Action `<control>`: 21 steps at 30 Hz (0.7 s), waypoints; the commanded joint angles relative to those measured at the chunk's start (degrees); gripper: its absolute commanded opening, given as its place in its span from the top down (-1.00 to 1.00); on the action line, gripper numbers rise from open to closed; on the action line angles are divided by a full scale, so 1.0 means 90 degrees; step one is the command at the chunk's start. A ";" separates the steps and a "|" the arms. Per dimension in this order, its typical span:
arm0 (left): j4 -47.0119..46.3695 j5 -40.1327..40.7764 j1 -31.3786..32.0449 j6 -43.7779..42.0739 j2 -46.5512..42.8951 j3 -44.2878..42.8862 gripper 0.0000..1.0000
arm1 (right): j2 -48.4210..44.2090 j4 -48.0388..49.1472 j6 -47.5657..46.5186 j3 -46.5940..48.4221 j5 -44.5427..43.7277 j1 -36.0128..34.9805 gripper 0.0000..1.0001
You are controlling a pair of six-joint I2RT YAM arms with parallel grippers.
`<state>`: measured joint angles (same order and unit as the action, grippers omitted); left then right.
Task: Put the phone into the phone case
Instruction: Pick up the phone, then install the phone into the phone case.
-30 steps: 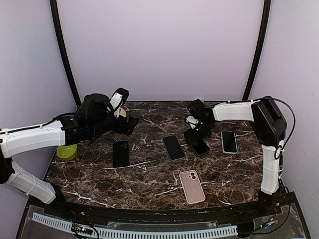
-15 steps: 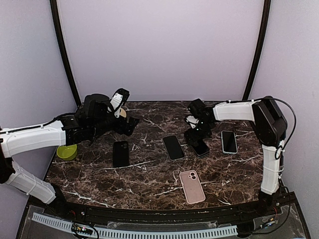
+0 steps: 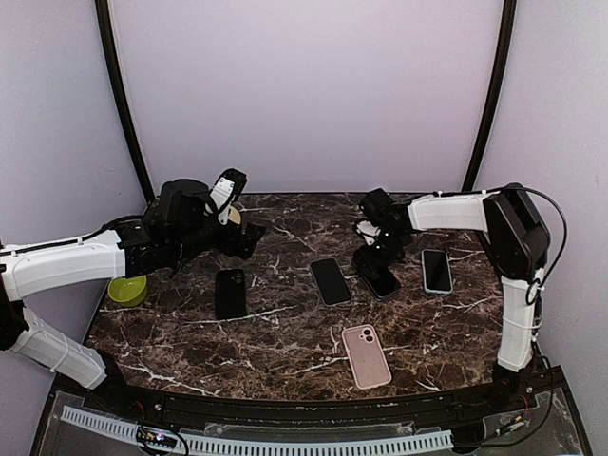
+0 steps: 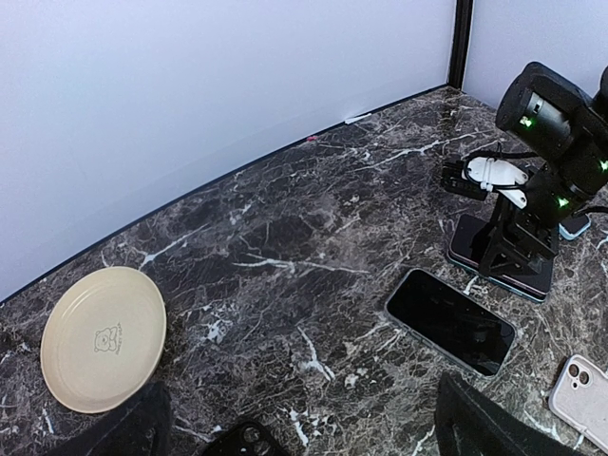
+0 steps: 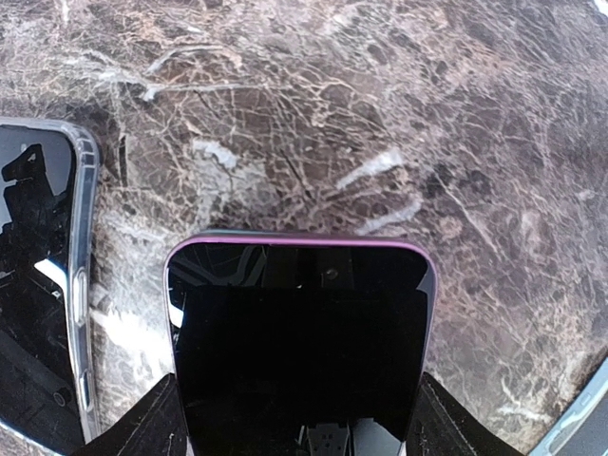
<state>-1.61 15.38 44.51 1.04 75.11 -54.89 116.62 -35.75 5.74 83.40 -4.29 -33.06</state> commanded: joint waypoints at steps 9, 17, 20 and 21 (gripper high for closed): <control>-0.0058 -0.0097 -0.0039 -0.0237 0.0003 0.0104 -0.97 | -0.1706 0.0554 0.0855 -0.0776 -0.0713 -0.0235 0.47; -0.0066 -0.0138 -0.0041 -0.0208 0.0045 0.0123 -0.96 | -0.2841 0.0570 0.2944 -0.1872 -0.1501 -0.1480 0.60; -0.0052 -0.0164 -0.0034 -0.0155 0.0074 0.0123 -0.96 | -0.3272 0.0723 0.3817 -0.2414 -0.1869 -0.2278 0.69; -0.0048 -0.0180 -0.0039 -0.0145 0.0080 0.0123 -0.96 | -0.3383 0.0715 0.4098 -0.2550 -0.2004 -0.2537 0.72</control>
<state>-1.61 14.76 44.51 -0.40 75.55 -54.65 90.54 -31.70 29.36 64.60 -16.73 -48.69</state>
